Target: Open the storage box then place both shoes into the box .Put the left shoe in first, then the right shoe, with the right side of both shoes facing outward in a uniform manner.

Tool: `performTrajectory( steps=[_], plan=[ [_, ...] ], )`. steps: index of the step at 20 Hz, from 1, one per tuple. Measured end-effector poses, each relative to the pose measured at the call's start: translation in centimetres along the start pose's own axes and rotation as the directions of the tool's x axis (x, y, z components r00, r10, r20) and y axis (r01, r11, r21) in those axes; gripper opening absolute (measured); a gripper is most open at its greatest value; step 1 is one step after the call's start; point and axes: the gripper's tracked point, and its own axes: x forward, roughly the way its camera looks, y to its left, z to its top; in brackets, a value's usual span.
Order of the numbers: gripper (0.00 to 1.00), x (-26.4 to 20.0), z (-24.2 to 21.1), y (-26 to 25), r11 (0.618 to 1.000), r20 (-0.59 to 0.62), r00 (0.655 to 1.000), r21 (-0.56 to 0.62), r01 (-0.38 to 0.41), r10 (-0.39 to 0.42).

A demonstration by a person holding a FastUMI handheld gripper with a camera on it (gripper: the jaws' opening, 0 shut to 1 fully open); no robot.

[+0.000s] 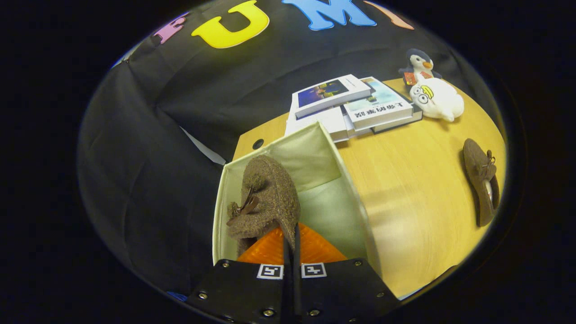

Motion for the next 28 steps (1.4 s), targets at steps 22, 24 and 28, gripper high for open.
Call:
performTrajectory(
  steps=[22, 24, 28],
  plan=[
    [0.98, -5.3, 2.0, 2.0, 0.961, 0.065, 0.984, -0.236, -0.145, 0.164],
    [0.98, -7.9, 3.6, 0.7, 0.952, 0.115, 0.979, -0.276, -0.134, 0.171],
    [0.98, -12.2, 6.6, -4.4, 0.946, 0.217, 0.968, -0.321, -0.052, 0.127]
  ],
)
